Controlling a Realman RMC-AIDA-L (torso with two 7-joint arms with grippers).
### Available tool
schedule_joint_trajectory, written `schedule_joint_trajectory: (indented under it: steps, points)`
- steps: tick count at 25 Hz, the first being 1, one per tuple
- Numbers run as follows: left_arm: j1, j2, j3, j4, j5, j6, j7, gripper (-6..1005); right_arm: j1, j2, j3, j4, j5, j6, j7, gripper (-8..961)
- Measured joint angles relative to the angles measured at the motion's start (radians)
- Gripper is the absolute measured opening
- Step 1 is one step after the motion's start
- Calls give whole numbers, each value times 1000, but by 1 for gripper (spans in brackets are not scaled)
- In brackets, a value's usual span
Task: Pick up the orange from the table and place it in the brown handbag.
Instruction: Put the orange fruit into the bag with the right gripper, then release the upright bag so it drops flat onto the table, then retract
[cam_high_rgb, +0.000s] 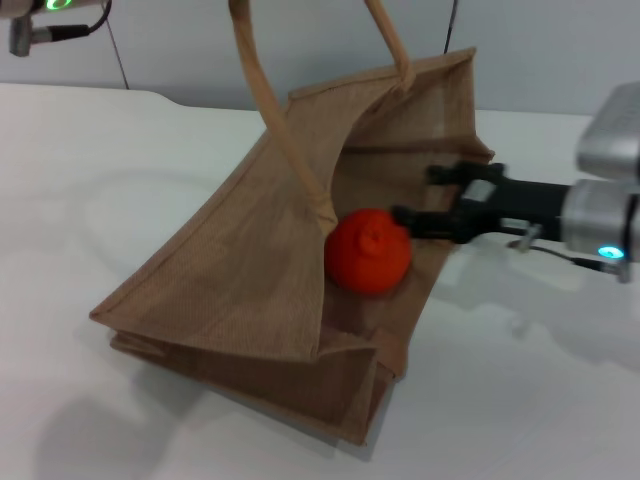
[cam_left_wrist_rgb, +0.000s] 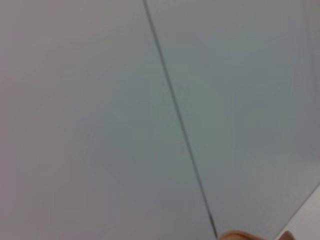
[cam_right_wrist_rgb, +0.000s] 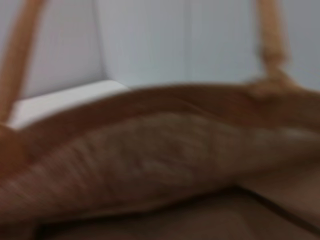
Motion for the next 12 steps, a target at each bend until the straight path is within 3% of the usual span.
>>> schedule_joint_trajectory:
  steps: [5, 12]
  points:
    - [11, 0, -1, 2, 1, 9, -1, 130, -38, -41, 11, 21, -11, -5, 51, 869]
    - [12, 2, 2, 1, -6, 9, 12, 132, -89, -55, 42, 76, -13, -2, 61, 868]
